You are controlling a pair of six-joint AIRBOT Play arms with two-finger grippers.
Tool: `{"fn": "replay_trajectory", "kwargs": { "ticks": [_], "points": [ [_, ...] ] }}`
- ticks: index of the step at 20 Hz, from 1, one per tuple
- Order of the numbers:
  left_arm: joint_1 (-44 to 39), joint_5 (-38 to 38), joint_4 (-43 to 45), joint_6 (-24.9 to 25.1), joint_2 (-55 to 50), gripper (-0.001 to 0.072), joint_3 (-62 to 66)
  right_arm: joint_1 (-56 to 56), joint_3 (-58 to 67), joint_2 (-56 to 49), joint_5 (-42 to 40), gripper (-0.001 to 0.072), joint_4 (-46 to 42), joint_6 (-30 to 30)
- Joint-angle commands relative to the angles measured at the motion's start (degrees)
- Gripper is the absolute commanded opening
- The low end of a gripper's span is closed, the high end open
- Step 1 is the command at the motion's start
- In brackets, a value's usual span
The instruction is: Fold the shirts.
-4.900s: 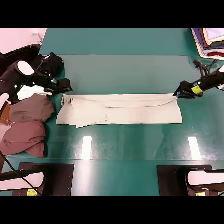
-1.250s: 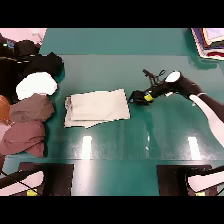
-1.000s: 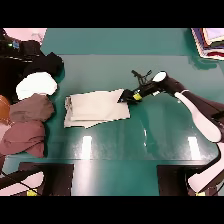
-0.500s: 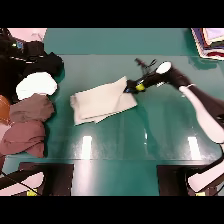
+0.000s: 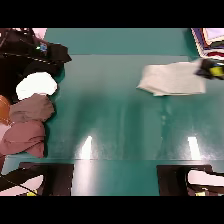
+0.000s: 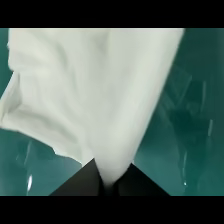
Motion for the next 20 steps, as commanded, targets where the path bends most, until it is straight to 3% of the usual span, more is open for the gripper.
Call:
{"fn": "replay_trajectory", "kwargs": {
  "ticks": [1, 7, 10, 11, 12, 13, 17, 20],
  "points": [
    [-3.52, 1.4, 0.07, -0.24, 0.0, 0.0025, 0.0, -18.1, -0.79, 4.17, 4.39, 0.0014, -3.15, 2.67],
    [-5.01, 3.43, 0.04, -0.26, 0.0, 0.0025, 0.0, -33.48, -18.51, 10.58, 2.62, 0.0014, -3.3, 3.3],
    [-5.01, 3.58, 0.07, -0.24, 0.0, 0.0025, 0.0, -34.62, -22.01, 12.68, 3.21, 0.0026, -10.43, 2.8],
    [-5.01, 3.58, 0.07, -0.24, 0.0, 0.0025, 0.0, -34.62, -21.24, 12.66, 4.42, 0.0242, -13.73, 2.78],
    [-5.01, 3.61, 0.09, -0.22, 0.0, 0.0025, 0.0, -34.84, -20.28, 12.66, 4.83, 0.0569, -15.52, 2.78],
    [-5.01, 3.61, 0.09, -0.22, 0.0, 0.0026, 0.0, -35.01, -18.6, 12.66, 5.55, 0.0701, -15.58, 2.78],
    [-5.01, 3.69, 0.09, -0.17, 0.0, 0.0026, 0.0, -29.9, -10.51, 14.25, 7.5, 0.07, -12.96, 2.78],
    [-5.01, 3.65, 0.09, 0.0, 0.02, 0.0026, 0.0, -19.43, -9.05, 17.99, 6.69, 0.0698, -4.72, 1.75]
  ]
}}
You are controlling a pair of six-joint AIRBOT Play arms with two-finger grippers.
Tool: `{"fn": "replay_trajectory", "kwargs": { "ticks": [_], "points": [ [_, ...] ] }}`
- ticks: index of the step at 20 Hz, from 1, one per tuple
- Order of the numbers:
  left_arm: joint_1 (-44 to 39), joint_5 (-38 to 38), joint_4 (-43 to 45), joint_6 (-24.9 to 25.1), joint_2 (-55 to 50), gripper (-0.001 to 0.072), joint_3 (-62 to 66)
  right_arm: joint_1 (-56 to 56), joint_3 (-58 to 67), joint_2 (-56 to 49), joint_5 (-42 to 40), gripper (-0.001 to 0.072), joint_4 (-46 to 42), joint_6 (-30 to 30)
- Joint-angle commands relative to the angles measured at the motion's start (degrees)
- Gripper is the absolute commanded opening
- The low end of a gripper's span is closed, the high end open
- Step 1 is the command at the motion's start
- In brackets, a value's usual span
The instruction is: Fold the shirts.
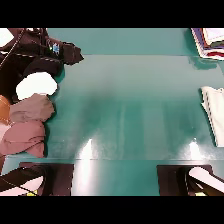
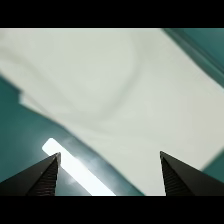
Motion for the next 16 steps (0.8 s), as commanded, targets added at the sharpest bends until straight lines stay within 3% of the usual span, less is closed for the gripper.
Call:
{"fn": "replay_trajectory", "kwargs": {
  "ticks": [1, 3, 4, 7, 8, 16],
  "points": [
    [-0.02, -0.44, 0.0, 0.2, 0.02, 0.0026, 0.02, 11.41, 1.95, 3.65, -0.28, 0.0698, 8.35, -0.76],
    [-0.02, 0.09, -0.02, 0.22, 0.02, 0.0025, 0.02, 20.98, 1.95, 4.76, -0.24, 0.0694, 9.66, -0.76],
    [-0.02, 0.48, -0.02, 0.22, 0.02, 0.0025, 0.02, 25.68, 1.97, 4.87, -0.24, 0.0591, 9.66, -1.36],
    [-0.02, 1.14, -0.02, 0.22, 0.02, 0.0026, 0.02, 39.12, 1.97, 4.7, -0.46, 0.0102, 9.53, -2.93],
    [-0.02, 1.25, -0.02, 0.22, 0.02, 0.0026, 0.02, 42.97, 1.97, 4.7, -1.27, 0.0016, 9.27, -4.07],
    [-0.02, 1.25, -0.02, 0.22, 0.02, 0.0026, 0.02, 54.77, 1.97, 4.7, -4.17, 0.0016, 9.16, -4.39]
  ]
}}
